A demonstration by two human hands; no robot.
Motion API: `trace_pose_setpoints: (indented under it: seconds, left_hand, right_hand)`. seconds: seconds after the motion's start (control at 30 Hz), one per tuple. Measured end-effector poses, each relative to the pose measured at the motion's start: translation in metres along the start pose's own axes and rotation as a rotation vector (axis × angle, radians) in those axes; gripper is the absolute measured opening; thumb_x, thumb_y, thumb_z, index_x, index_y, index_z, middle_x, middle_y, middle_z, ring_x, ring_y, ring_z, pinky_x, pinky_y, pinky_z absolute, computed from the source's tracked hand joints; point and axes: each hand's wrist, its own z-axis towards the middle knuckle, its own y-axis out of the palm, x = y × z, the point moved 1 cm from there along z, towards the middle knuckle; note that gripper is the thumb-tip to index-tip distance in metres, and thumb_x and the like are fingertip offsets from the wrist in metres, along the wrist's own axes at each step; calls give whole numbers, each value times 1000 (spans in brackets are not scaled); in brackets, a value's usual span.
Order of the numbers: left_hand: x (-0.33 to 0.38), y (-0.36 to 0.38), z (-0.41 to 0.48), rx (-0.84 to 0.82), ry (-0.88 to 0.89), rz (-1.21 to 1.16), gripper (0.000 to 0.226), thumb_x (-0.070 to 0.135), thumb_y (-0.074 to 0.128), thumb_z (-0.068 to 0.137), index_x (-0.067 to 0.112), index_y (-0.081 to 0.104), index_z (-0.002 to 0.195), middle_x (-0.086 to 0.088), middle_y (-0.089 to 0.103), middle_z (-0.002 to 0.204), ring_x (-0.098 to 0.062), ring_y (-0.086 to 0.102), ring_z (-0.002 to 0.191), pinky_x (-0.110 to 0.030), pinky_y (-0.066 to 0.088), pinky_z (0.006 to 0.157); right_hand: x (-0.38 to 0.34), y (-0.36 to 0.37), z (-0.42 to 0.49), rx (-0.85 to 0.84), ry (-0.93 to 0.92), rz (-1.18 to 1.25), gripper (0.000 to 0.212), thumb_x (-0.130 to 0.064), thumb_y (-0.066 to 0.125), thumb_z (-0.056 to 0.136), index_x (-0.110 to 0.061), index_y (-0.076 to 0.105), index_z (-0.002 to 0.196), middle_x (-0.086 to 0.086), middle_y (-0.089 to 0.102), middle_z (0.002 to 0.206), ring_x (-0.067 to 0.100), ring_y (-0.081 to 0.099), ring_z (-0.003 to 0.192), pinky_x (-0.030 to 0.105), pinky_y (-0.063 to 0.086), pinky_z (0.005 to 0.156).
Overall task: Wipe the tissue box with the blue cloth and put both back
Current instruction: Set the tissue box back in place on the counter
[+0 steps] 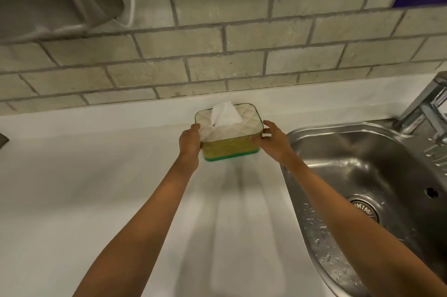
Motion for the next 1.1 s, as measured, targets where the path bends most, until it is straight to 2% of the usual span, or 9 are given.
trace_pose_setpoints:
  seconds: [0.1,0.27,0.47,0.57,0.67,0.73,0.93,1.1]
  left_hand:
    - [3,3,12,6,-20,-1,36,23,42,93,3,55,120,-9,54,104,-21,50,95,-31,43,88]
    - [7,10,27,8,-4,-4,35,23,42,94,5,54,121,-8,55,110,-22,51,99,-36,44,99]
    - [12,16,38,11,11,12,39,27,43,94,9,51,127,-7,56,120,-23,52,106,-35,43,101]
    - [14,18,41,8,12,19,43,29,44,93,9,49,130,-9,54,131,-26,51,117,-36,43,105]
    - [14,19,41,-18,21,29,45,31,43,93,11,47,133,-9,52,135,-23,50,114,-32,42,98]
    - [14,18,40,-42,18,49,46,35,41,94,14,44,135,-6,50,137,-19,48,112,-29,36,93]
    - [17,12,35,-107,11,123,55,47,35,95,19,34,142,-4,38,148,-19,36,134,-35,25,111]
    - [22,9,20,-67,48,218,63,50,33,94,18,23,148,-5,27,155,-24,28,140,-42,23,114]
  right_hand:
    - [-4,1,5,14,-28,5,61,-30,67,80,-15,43,134,7,59,124,21,59,101,26,45,78]
    - [-13,2,13,1,-21,-8,58,-28,65,82,-12,44,134,9,57,127,27,58,110,33,48,89]
    - [-17,5,21,2,-20,-18,60,-30,63,84,-10,40,137,11,54,132,29,55,115,31,45,88]
    - [-18,5,25,-1,-5,-6,62,-30,65,83,-10,40,136,12,55,131,29,56,114,31,47,86]
    - [-17,5,28,-11,-2,-8,63,-30,66,82,-9,40,136,12,54,131,29,56,113,27,45,81]
    - [-16,6,28,-11,6,0,64,-31,67,82,-10,40,136,12,54,132,28,54,115,27,45,81]
    - [-17,5,24,-17,71,-17,86,-40,65,81,-15,15,147,14,40,146,32,43,129,34,43,92]
    - [-27,-5,6,-8,55,-108,84,-44,61,82,-13,17,147,14,38,147,31,39,133,39,38,102]
